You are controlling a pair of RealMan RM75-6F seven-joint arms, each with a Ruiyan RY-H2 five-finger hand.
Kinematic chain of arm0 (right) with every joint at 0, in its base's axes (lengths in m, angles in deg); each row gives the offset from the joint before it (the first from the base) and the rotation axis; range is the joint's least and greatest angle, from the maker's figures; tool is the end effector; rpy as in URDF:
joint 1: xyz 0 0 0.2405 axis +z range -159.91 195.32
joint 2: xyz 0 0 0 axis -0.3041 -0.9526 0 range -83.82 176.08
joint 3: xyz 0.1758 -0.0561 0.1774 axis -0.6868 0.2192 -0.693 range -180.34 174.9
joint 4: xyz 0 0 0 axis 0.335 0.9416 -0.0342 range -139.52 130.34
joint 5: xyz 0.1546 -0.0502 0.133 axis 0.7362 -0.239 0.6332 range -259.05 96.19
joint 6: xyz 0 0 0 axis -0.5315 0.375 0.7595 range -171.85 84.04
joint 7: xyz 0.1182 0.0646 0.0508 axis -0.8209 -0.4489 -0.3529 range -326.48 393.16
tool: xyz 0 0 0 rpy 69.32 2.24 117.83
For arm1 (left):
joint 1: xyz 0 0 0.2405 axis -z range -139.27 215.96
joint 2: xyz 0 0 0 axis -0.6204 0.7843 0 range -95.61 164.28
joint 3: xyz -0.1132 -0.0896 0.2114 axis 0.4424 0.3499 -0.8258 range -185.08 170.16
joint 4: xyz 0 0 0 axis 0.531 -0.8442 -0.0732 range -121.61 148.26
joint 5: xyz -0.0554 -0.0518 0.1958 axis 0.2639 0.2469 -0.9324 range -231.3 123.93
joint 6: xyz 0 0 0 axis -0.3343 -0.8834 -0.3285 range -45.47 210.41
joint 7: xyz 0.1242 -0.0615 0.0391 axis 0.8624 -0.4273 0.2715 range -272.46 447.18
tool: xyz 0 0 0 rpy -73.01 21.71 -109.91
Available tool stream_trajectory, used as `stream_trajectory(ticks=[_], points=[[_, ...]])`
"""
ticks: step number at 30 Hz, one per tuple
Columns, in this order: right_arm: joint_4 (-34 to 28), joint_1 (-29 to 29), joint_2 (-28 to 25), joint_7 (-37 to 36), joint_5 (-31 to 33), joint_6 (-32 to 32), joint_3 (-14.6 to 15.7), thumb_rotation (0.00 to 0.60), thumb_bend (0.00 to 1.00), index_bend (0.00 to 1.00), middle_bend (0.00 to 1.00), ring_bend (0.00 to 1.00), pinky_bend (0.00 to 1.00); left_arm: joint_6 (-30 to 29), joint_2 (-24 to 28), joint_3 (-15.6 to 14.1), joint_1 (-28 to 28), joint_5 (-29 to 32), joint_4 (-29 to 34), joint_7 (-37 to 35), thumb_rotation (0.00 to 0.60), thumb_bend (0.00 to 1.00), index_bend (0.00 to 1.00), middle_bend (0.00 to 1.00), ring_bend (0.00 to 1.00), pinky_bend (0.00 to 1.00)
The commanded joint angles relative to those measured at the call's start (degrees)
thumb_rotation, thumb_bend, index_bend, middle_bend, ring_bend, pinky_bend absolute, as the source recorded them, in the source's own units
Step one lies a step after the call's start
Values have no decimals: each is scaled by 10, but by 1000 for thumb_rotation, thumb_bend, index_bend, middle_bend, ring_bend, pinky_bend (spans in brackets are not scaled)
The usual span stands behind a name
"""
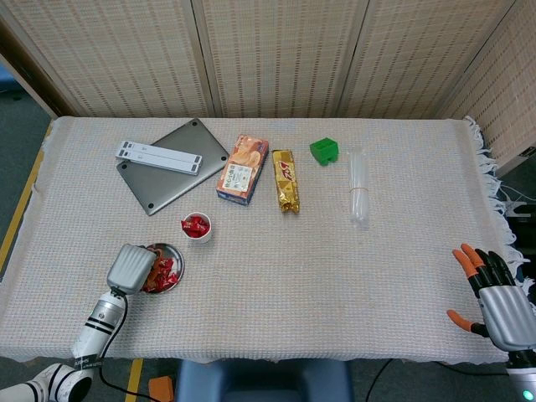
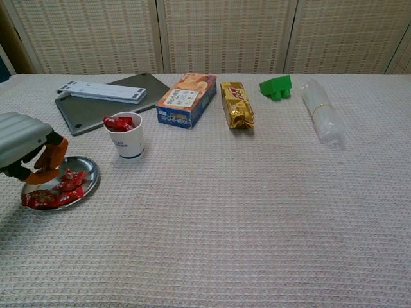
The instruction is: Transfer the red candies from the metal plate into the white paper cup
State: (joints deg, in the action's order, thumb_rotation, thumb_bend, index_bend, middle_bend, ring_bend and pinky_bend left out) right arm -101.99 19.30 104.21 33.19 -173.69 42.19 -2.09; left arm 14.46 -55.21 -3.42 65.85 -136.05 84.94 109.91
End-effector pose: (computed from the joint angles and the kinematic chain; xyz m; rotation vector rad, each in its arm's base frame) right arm -0.3001 -0.1496 0.1721 1.4734 -0.9185 0.8811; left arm -0.2485 0.2977 0.0085 -1.8011 -0.5754 -0.7565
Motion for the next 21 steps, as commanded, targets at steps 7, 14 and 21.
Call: stream_trajectory(ticks=[7,14,21], points=[[0,2,1,4,3,-6,-1,600,64,0,0,0,0,4,16,61,54,3,73,33,600,580,516,696,686,1000],[1,2,1,4,13,-7,-4,600,64,0,0,0,0,53,-17,114,122,44,62,67,600,580,509,689,686,1000],[2,3,-1,3,22,-11,-6,600,64,0,0,0,0,78,-80,129,167,79,-5,78,600,580,494,675,686,1000]])
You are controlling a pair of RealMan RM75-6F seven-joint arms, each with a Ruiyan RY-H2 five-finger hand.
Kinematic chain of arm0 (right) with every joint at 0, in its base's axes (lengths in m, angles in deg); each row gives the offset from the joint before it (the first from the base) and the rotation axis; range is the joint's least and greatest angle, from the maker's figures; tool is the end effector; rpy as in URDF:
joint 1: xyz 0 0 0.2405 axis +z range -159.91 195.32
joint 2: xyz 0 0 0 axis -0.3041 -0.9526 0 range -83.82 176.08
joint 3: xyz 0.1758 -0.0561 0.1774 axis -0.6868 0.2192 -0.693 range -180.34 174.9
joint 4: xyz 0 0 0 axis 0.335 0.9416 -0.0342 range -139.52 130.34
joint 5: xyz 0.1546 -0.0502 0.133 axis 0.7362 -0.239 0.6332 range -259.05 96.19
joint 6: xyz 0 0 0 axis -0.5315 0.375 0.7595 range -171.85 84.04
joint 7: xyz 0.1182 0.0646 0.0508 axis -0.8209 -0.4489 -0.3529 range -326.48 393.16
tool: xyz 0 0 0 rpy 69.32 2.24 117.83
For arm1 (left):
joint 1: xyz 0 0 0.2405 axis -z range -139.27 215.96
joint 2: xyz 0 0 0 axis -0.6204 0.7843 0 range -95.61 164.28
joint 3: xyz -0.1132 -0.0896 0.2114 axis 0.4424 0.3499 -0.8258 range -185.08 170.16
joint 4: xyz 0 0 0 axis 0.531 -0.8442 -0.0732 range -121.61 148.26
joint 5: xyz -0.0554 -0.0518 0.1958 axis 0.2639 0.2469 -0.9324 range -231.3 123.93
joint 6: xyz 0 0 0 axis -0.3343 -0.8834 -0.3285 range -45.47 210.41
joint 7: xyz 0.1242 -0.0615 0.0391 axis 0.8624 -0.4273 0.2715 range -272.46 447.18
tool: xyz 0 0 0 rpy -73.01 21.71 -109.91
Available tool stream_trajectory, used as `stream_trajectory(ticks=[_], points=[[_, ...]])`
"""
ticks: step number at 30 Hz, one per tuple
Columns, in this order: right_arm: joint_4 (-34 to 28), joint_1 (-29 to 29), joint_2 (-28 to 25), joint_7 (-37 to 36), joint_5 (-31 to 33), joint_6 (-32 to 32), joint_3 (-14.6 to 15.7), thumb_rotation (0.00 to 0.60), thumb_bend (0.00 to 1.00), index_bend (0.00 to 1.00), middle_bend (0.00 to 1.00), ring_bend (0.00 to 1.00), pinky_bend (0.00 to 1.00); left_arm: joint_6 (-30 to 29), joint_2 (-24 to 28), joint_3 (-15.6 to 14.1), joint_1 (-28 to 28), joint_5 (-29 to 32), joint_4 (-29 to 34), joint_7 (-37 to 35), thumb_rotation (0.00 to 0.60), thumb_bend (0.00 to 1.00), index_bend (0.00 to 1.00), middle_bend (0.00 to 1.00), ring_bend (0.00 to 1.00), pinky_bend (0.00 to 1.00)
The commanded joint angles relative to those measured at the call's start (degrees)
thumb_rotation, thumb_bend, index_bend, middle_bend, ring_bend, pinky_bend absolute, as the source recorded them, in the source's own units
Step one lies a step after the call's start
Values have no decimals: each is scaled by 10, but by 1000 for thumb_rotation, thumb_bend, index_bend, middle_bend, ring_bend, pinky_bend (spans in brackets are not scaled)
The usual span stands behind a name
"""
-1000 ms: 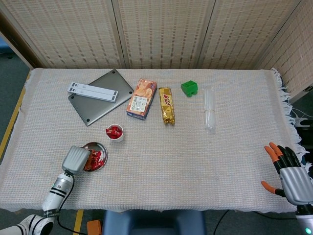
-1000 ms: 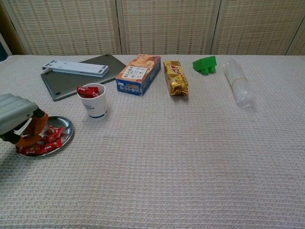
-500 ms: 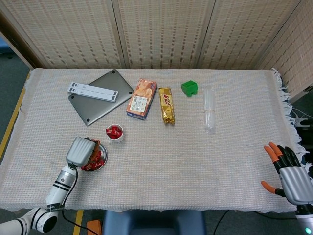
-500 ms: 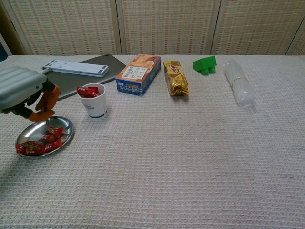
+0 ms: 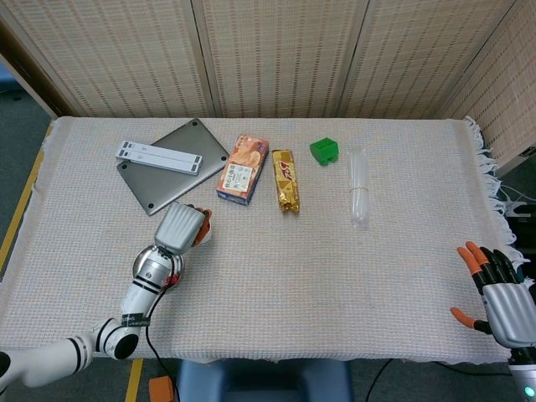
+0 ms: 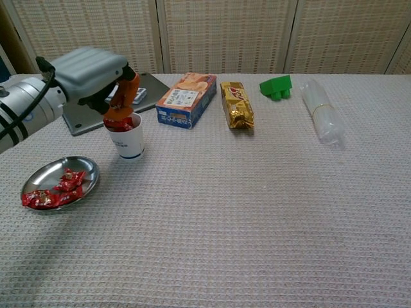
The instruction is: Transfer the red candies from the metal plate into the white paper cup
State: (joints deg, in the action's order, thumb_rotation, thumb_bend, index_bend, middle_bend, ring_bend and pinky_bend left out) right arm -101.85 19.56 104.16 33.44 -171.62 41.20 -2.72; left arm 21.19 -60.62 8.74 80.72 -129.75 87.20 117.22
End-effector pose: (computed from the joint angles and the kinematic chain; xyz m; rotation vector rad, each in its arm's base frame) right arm -0.3048 -0.1534 0.1739 1.4515 -0.9270 0.8563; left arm -0.1251 0.3715 -0.0052 -1.7896 -0.4865 -0.9640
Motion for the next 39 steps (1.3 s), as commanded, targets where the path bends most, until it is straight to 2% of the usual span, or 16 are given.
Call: stream_trajectory(ticks=[1,8,13,24,34,39], points=[[0,0,0,0,1,-1,0,600,64,0,0,0,0,13,-33,9,22,20,-37,5,600,580,492,673,686,1000],[1,-2,-2,-2,6,2,-2,600,64,0,0,0,0,16,-73,11,40,45,-112,6,600,570,485,660,686,1000],[1,-3,-3,-4,6,3,-3,600,64,0,0,0,0,17,-80,8,42,55,-134,-1,600,529,466,642,686,1000],[0,-4,-2,-4,0,6,-1,600,64,0,0,0,0,21,-41,-5,26,80,-82,8,600,401,288,390,686,1000],[0,-6,-2,-5,-4,10,0,600,64,0,0,0,0,12,-29,-7,28,89,-58,21,600,387,209,313,687,1000],[1,-6,-3,-9,-4,12,0,600,64,0,0,0,0,9,-27,-9,30,93,-52,29,600,380,145,232,687,1000]])
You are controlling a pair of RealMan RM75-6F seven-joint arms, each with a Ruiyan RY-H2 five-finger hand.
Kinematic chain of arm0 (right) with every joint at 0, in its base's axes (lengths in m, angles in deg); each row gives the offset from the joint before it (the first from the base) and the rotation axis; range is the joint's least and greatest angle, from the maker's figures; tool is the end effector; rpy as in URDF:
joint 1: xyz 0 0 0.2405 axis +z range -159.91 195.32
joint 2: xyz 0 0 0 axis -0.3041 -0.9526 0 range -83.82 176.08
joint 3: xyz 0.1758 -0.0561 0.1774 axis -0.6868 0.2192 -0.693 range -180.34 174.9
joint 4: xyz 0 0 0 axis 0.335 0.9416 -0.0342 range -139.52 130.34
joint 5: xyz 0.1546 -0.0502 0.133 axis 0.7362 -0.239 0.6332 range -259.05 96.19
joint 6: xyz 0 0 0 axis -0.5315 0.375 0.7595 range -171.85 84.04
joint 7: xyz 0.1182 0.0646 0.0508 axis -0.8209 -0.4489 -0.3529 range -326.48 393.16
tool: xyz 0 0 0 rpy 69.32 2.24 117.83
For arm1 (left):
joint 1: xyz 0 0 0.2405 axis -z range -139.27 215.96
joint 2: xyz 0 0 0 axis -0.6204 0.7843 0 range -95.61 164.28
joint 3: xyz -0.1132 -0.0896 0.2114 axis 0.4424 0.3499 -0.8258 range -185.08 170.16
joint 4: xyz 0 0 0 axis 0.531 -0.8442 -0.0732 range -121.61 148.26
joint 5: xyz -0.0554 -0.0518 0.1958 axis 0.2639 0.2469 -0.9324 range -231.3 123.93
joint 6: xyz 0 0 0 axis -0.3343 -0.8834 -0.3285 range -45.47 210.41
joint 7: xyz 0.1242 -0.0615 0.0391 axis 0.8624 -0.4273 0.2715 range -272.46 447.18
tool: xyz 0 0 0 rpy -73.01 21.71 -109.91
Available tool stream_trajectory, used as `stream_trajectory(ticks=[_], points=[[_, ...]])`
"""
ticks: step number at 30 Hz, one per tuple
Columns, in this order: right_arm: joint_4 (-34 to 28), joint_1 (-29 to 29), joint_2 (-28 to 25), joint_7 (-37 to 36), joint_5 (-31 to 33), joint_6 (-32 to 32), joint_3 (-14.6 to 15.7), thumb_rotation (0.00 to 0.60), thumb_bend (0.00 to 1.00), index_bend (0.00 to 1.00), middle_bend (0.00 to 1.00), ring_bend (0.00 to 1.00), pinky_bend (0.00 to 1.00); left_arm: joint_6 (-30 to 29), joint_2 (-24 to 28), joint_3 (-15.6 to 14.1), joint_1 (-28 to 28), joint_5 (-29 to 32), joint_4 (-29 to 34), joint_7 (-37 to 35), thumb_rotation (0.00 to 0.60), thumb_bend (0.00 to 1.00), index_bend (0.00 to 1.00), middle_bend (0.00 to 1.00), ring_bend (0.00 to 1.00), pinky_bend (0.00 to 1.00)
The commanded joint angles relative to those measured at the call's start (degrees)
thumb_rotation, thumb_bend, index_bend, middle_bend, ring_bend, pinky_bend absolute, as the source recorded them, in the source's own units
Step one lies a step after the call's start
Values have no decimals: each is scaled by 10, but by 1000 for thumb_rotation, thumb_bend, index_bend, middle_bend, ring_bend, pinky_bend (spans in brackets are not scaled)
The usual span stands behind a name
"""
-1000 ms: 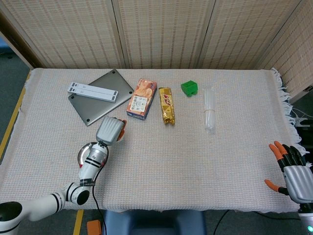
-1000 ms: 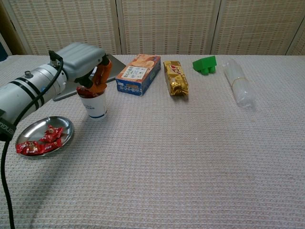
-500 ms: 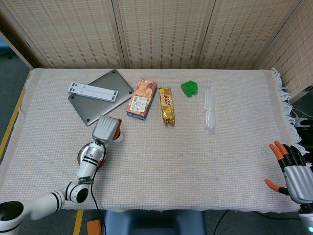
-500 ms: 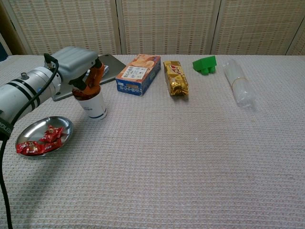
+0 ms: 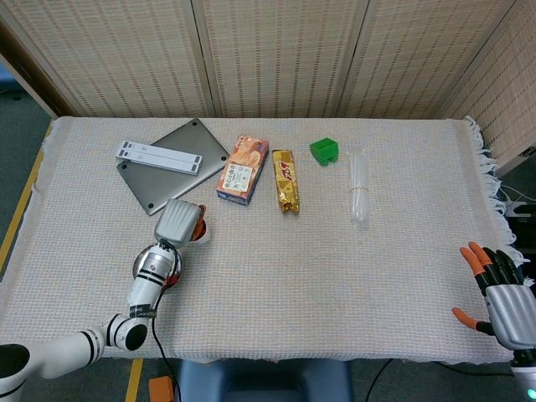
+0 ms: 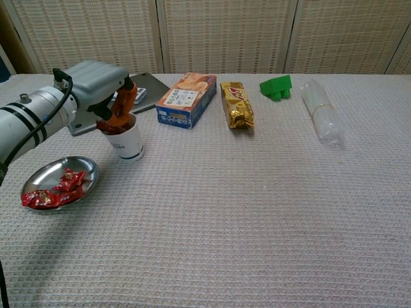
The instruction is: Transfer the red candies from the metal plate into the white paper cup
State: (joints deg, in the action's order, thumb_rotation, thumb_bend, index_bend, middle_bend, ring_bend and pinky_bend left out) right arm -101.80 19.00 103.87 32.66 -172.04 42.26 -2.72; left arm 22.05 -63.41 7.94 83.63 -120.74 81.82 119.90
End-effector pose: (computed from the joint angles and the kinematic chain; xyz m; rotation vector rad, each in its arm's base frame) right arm -0.3047 -0.1506 0.1775 1.4392 -0.9231 0.8703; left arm -0.1376 0.3890 -0.0163 -1.7434 -0.5506 -0.8520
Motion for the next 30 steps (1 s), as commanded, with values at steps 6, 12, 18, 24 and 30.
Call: stream_trajectory(ticks=[6,12,18,24,30], points=[[1,-1,-1,-3,-1,2,0,600,64,0,0,0,0,2,3,-4,2,12,4,5,600,350,65,140,686,1000],[0,-1,0,-1,-1,2,0,600,64,0,0,0,0,5,8,-6,4,15,12,-1,600,328,0,36,687,1000],[1,-1,-1,-2,0,2,-1,600,64,0,0,0,0,6,12,-10,6,18,15,0,600,320,0,0,666,1000],[1,0,0,-1,0,1,-1,600,64,0,0,0,0,-7,21,-13,2,14,27,-4,600,317,0,0,666,1000],[1,1,0,0,-2,-1,0,600,64,0,0,0,0,-40,49,-32,-14,-27,86,-16,600,319,0,11,666,1000]])
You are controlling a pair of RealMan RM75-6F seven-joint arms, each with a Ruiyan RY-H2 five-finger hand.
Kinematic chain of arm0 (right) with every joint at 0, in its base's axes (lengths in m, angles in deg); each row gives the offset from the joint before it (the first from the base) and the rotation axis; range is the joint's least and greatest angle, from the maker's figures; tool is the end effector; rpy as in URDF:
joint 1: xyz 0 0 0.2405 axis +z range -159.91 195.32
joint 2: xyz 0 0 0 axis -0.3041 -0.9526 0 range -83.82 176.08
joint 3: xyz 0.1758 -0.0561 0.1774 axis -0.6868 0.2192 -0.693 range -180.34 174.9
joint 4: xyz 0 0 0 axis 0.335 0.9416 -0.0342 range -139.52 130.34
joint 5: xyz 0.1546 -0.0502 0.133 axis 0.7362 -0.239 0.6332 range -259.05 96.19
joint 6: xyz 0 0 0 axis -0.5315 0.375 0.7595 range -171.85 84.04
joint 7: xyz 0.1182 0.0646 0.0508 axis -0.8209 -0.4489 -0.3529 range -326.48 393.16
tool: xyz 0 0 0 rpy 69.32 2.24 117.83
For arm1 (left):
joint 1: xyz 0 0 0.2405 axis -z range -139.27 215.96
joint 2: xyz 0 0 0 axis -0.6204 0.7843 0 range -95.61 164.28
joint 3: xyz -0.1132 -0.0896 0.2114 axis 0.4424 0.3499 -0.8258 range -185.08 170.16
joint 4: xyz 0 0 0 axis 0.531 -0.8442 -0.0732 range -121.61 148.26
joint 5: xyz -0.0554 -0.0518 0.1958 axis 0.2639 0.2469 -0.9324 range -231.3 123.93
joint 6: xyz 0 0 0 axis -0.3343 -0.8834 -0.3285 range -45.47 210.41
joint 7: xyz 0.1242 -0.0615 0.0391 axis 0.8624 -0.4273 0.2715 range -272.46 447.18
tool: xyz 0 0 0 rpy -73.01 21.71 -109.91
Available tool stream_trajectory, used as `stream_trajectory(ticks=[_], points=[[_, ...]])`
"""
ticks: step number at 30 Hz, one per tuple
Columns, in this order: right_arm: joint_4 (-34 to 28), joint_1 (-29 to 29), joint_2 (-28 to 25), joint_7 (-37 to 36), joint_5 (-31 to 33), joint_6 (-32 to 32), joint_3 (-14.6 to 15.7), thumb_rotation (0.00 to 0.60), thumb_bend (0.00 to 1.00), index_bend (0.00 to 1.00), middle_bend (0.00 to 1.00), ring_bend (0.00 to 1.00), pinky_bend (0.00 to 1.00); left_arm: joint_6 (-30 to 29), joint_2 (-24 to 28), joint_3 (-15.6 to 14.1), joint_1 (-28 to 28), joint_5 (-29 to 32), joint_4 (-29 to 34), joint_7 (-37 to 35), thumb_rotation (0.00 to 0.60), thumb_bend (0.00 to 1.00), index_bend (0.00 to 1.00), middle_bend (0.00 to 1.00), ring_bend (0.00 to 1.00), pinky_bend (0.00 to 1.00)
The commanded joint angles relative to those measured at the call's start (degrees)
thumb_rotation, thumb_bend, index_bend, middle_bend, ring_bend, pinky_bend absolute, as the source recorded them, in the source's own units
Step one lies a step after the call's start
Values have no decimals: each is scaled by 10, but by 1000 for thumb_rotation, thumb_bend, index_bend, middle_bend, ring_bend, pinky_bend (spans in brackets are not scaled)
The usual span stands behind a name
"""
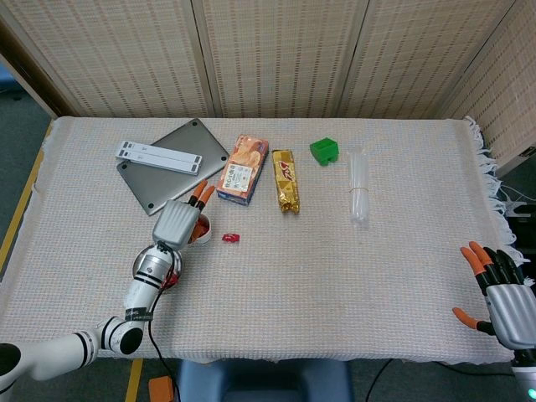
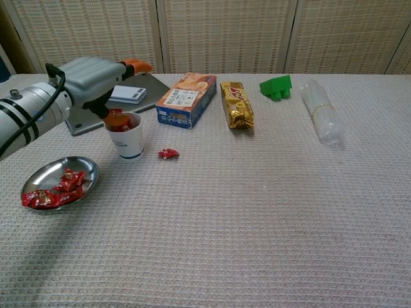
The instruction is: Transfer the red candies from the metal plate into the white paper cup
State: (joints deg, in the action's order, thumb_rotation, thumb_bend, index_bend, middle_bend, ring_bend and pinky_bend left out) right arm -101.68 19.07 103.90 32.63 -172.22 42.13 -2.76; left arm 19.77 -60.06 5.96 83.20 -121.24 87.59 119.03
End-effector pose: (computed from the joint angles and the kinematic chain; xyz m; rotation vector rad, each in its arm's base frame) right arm -0.3046 -0.1511 0.1771 1.4439 -0.9216 0.8710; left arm -0.1328 0.3770 -0.0059 -1.7610 -0.5532 -0.8976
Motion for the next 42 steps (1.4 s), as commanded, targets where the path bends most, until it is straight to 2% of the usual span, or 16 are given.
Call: stream_trajectory(ticks=[1,4,6,10,13,16,21,26,31,34,42], points=[[0,0,0,0,-2,0,1,600,64,0,0,0,0,-22,20,-17,-13,-30,40,-9,600,318,0,12,666,1000],[-1,1,0,0,-6,-1,3,600,64,0,0,0,0,-44,29,-39,-25,-66,76,-16,600,313,0,48,684,1000],[-2,1,0,0,-10,-1,5,600,65,0,0,0,0,-60,22,-54,-32,-93,83,-26,600,321,8,100,731,1000],[-2,1,-1,-6,-18,1,7,600,64,0,0,0,0,-65,-13,-70,-33,-119,63,-30,600,345,39,190,836,1000],[-1,1,-3,-13,-22,3,8,600,64,0,0,0,0,-52,-41,-70,-27,-115,43,-18,600,369,63,230,893,1000],[1,2,-6,-20,-26,1,11,600,65,0,0,0,0,-25,-75,-65,-16,-95,14,9,600,387,70,256,926,1000],[3,3,-10,-28,-29,-1,14,600,64,0,0,0,0,2,-135,-51,4,-68,-76,61,600,413,72,261,945,1000],[4,1,-14,-33,-29,2,15,600,64,0,0,0,0,17,-170,-47,13,-57,-153,81,600,426,73,245,947,1000],[4,1,-14,-32,-28,1,15,600,64,0,0,0,0,20,-188,-50,16,-63,-200,71,600,427,94,250,956,1000],[3,2,-13,-30,-28,-1,16,600,64,0,0,0,0,18,-199,-52,19,-73,-227,63,600,426,133,285,961,1000],[2,4,-12,-26,-25,-5,15,600,64,0,0,0,0,4,-225,-60,21,-101,-293,31,600,426,333,431,968,1000]])
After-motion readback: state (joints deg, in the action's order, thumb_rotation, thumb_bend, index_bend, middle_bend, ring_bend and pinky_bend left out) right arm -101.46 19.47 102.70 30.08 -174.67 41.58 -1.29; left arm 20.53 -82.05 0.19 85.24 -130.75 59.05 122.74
